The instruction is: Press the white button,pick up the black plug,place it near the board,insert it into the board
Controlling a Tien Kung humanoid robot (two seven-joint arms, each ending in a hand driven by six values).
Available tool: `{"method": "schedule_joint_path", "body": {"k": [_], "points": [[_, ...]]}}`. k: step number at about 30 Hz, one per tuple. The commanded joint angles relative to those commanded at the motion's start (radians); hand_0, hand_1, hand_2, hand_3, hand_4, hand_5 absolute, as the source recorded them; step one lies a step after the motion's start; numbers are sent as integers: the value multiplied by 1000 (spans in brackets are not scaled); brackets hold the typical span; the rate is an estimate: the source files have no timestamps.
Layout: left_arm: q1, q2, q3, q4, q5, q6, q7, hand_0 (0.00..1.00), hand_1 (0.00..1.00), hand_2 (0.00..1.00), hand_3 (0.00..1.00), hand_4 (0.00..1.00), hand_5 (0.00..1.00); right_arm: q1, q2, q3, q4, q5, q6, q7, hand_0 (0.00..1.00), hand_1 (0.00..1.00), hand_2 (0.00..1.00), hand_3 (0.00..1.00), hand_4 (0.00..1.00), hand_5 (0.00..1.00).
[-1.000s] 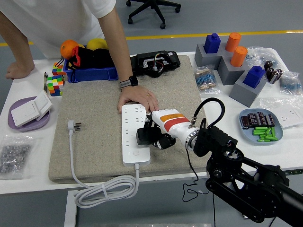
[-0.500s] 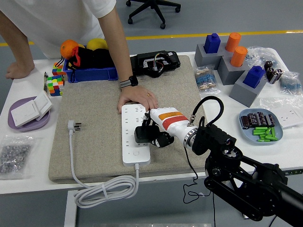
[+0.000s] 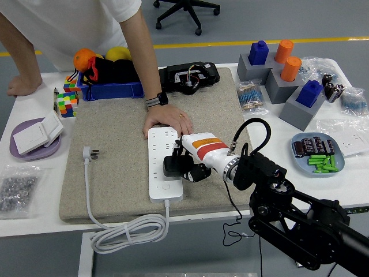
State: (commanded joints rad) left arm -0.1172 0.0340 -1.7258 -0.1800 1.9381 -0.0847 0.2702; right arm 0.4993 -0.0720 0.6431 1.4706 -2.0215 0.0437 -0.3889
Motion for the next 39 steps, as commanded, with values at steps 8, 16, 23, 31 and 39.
{"method": "schedule_joint_path", "body": {"k": [8,16,23,31,39], "points": [[1,-1,2,0,-4,0,0,790,739,712,771,559,485,-1,-1,-7,-11,-3,7,6,370,443,544,498,853,22],[1,0,1,0,-1,0,0,790,739,712,771,558,485,2,-1,-14,-17,-3,4,19,366,443,545,498,852,22],[-1,0,3,0,-6,0,0,790,739,712,771,558,484,17,-5,-31,-29,0,-2,37,367,443,546,498,852,19],[-1,1,6,0,-10,0,0,790,739,712,771,557,483,48,-5,-75,-65,10,-4,60,363,443,545,498,852,18],[2,2,6,0,-3,-2,3,790,739,712,771,556,484,77,18,-102,-108,15,-7,84,358,440,545,497,852,16]]}}
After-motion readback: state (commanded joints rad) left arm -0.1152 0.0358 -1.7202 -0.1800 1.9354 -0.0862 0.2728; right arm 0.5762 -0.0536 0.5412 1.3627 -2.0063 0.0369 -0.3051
